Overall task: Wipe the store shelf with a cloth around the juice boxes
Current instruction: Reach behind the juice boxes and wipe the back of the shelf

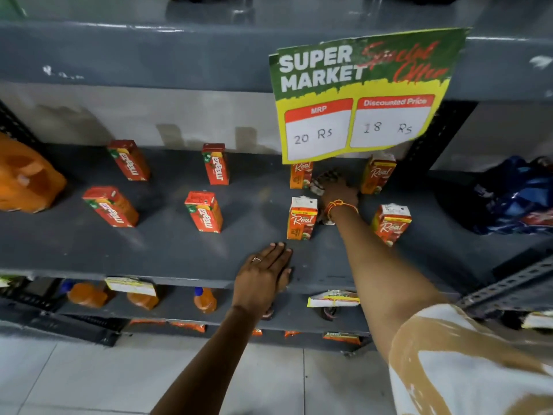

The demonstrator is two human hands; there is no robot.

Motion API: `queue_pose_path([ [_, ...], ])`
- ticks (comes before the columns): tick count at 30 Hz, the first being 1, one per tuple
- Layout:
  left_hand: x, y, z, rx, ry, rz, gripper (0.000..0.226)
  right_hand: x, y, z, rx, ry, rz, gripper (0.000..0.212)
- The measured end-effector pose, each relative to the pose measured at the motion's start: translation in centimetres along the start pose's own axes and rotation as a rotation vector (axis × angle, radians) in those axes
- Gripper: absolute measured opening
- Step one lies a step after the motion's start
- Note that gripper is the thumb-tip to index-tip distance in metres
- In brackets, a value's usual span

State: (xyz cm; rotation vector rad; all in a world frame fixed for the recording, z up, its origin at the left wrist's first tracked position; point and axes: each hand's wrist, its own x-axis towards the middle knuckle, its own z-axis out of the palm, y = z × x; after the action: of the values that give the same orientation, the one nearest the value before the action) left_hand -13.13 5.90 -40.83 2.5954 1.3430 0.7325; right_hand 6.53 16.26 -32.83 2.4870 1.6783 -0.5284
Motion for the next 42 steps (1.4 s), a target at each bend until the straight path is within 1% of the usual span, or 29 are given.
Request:
queue_pose_path([
  [1, 0.0, 0.0, -0.1, -0.001, -0.020, -0.013, 0.038, -0.5, 0.2, 0.4, 0.001, 0.035, 0.001, 0.055],
  [3, -0.2, 0.1, -0.2, 0.006, -0.044, -0.024, 0.038, -1.7, 0.3, 1.3, 0.016, 0.103, -0.029, 0.054],
  [8, -0.3, 0.2, -0.2, -0.002, -0.072, -0.051, 0.036, -5.1, 1.1, 3.6, 0.174, 0.113, 0.028, 0.043],
  [10, -0.2, 0.2, -0.2, 0.008, -0.078, -0.044, 0.036, -6.1, 1.6, 4.2, 0.226, 0.075, 0.042, 0.042],
  [11, -0.2, 0.3, -0.3, 0.007, -0.077, -0.044, 0.035, -6.7, 1.8, 4.5, 0.243, 0.084, 0.039, 0.042],
  [14, -0.1, 0.6, -0.4, -0.003, -0.080, -0.052, 0.034, -8.8, 2.4, 4.5, 0.180, 0.115, 0.060, 0.044],
  [19, -0.4, 1.1, -0.7, 0.013, -0.104, -0.059, 0.035, -12.0, 4.1, 5.5, 0.135, 0.100, -0.006, 0.048],
  [23, -0.8, 1.4, -1.1, 0.036, -0.130, -0.057, 0.053, -14.1, 6.9, 6.4, 0.194, 0.084, -0.084, 0.051],
  [28, -0.9, 1.6, -1.0, 0.102, -0.147, -0.045, 0.054, -16.1, 11.0, 6.4, 0.207, 0.052, -0.118, 0.037],
  [32, -1.2, 1.5, -1.0, 0.119, -0.199, -0.047, 0.057, -17.5, 12.9, 5.3, 0.135, -0.020, -0.110, 0.039],
  [35, -2.4, 0.2, -1.5, 0.130, -0.201, -0.070, 0.056, -19.1, 11.4, 4.3, 0.110, 0.014, -0.100, 0.043],
  [37, -3.4, -1.4, -2.3, 0.146, -0.210, -0.100, 0.055, -20.1, 8.4, 4.0, 0.171, 0.069, -0.169, 0.042],
  [38, -3.9, -2.3, -2.9, 0.159, -0.208, -0.116, 0.055, -20.5, 6.4, 3.8, 0.234, 0.096, -0.225, 0.045],
  [40, -4.7, -4.4, -4.2, 0.172, -0.184, -0.148, 0.058, -20.9, 1.7, 3.9, 0.411, 0.146, -0.337, 0.055],
  [42, -5.3, -6.4, -5.6, 0.170, -0.164, -0.179, 0.061, -20.8, -3.6, 3.7, 0.573, 0.221, -0.393, 0.062],
])
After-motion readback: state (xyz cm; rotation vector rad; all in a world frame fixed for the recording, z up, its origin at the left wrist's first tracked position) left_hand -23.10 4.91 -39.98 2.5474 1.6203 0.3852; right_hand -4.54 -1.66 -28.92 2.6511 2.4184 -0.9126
